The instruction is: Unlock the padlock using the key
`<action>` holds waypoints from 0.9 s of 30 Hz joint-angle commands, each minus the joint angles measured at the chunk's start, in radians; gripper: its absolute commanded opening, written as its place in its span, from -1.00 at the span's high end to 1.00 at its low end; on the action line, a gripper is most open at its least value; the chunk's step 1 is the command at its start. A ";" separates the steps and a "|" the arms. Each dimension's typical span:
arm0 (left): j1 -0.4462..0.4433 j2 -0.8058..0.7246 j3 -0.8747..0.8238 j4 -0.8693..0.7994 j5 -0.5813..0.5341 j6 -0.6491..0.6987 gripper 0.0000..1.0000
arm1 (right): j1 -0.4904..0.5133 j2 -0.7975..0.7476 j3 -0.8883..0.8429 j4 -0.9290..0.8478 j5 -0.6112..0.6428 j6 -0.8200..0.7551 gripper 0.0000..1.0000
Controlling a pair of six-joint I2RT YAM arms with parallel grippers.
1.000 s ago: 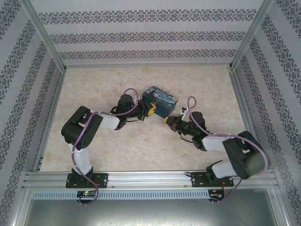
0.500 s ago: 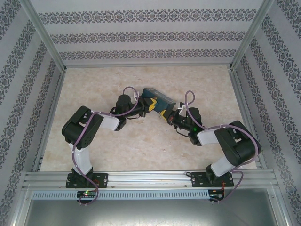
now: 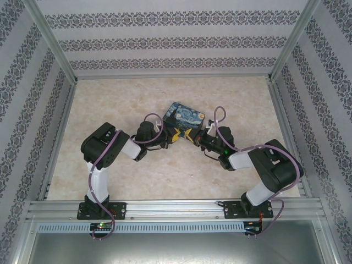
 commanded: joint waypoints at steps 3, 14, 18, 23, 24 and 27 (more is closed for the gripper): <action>-0.012 -0.009 0.033 0.111 -0.005 0.009 1.00 | 0.012 0.041 -0.032 0.087 0.019 0.004 1.00; -0.012 -0.007 0.037 0.118 -0.004 0.001 1.00 | 0.037 0.106 -0.043 0.142 0.044 0.015 1.00; -0.014 -0.009 0.036 0.118 -0.004 0.000 1.00 | 0.038 0.132 -0.043 0.154 0.048 0.019 1.00; -0.015 -0.009 0.036 0.117 -0.002 0.000 1.00 | 0.038 0.162 -0.033 0.177 0.053 0.030 1.00; -0.014 -0.008 0.037 0.117 -0.001 0.001 1.00 | 0.037 0.166 -0.032 0.181 0.054 0.033 1.00; -0.015 -0.007 0.037 0.115 -0.001 0.003 1.00 | 0.037 0.173 -0.026 0.185 0.054 0.035 1.00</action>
